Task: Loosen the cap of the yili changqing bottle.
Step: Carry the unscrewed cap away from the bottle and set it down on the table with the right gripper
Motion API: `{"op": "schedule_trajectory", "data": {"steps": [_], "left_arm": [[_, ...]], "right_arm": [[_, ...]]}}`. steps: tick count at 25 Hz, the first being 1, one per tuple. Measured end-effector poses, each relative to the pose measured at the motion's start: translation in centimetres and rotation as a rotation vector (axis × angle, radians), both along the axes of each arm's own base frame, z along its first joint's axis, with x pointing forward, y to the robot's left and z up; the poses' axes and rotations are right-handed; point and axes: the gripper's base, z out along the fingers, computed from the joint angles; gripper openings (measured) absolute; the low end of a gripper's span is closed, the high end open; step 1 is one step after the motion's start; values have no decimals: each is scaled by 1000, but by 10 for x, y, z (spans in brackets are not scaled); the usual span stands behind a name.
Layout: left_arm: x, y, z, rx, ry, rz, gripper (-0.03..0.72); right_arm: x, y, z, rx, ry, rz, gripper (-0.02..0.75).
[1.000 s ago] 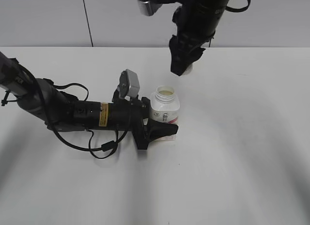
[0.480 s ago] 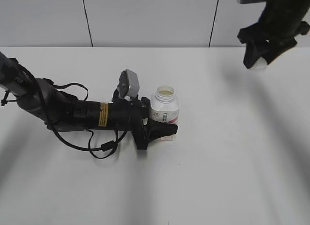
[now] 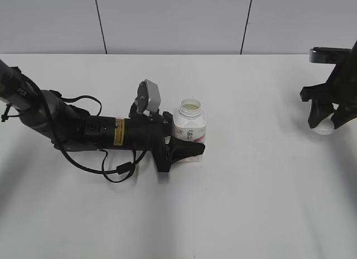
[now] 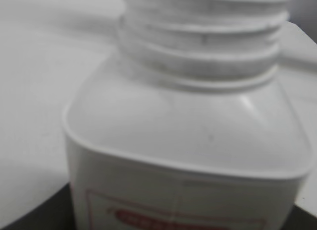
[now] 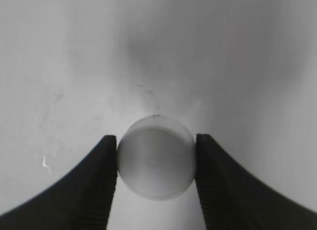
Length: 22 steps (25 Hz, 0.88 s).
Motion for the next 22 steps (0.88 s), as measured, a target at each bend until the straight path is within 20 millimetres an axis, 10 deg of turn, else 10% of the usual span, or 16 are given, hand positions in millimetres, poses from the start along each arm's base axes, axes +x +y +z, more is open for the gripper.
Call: {"op": "schedule_trajectory", "data": {"steps": [18, 22], "left_arm": [[1, 0, 1, 12, -4, 2, 421], [1, 0, 1, 12, -4, 2, 421]], "right_arm": [[-1, -3, -31, -15, -59, -37, 386], [-1, -3, -31, -15, -59, -39, 500]]}}
